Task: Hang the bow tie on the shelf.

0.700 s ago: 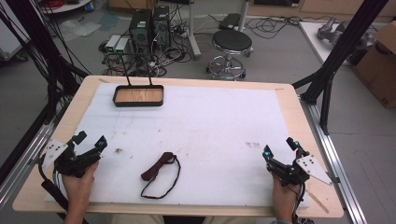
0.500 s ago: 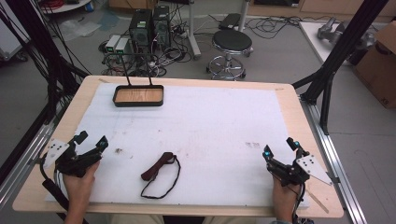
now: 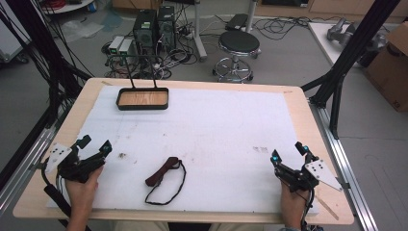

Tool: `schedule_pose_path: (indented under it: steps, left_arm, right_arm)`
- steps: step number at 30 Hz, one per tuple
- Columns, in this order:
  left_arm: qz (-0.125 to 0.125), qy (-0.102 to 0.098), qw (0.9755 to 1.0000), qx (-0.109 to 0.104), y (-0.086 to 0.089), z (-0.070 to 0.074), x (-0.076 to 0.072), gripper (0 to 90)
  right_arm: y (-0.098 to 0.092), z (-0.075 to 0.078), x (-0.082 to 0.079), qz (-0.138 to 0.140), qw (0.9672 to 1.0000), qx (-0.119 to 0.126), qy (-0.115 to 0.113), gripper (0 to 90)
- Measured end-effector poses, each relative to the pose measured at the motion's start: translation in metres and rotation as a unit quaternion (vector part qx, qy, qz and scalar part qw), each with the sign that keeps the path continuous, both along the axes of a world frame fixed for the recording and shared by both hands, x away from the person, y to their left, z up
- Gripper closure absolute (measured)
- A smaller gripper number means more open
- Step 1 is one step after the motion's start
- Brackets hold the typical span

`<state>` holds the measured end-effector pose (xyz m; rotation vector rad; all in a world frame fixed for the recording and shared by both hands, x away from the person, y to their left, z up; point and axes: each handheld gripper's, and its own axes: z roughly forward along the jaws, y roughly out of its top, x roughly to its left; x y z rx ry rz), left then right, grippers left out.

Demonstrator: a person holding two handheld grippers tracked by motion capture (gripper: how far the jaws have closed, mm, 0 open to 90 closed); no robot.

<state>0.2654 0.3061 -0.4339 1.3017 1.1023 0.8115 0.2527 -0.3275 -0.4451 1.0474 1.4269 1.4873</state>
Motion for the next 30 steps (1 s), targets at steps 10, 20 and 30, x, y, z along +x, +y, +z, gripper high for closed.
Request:
schedule_pose_path:
  steps: [10, 20, 30]
  left_arm:
    - [-0.005, -0.001, 1.0000, 0.003, -0.002, 0.001, -0.001, 18.0]
    - [-0.072, 0.003, 0.9973, 0.017, -0.017, 0.006, -0.003, 22.9]
    - [-0.188, 0.018, 0.9808, 0.047, -0.057, 0.010, -0.006, 26.9]
  right_arm:
    - [0.000, 0.000, 0.000, -0.001, 1.0000, -0.001, 0.000, 11.0]
    - [-0.001, 0.000, 0.000, -0.001, 1.0000, -0.001, 0.000, 11.0]
    - [-0.001, 0.000, 0.000, -0.003, 1.0000, 0.000, 0.000, 11.0]
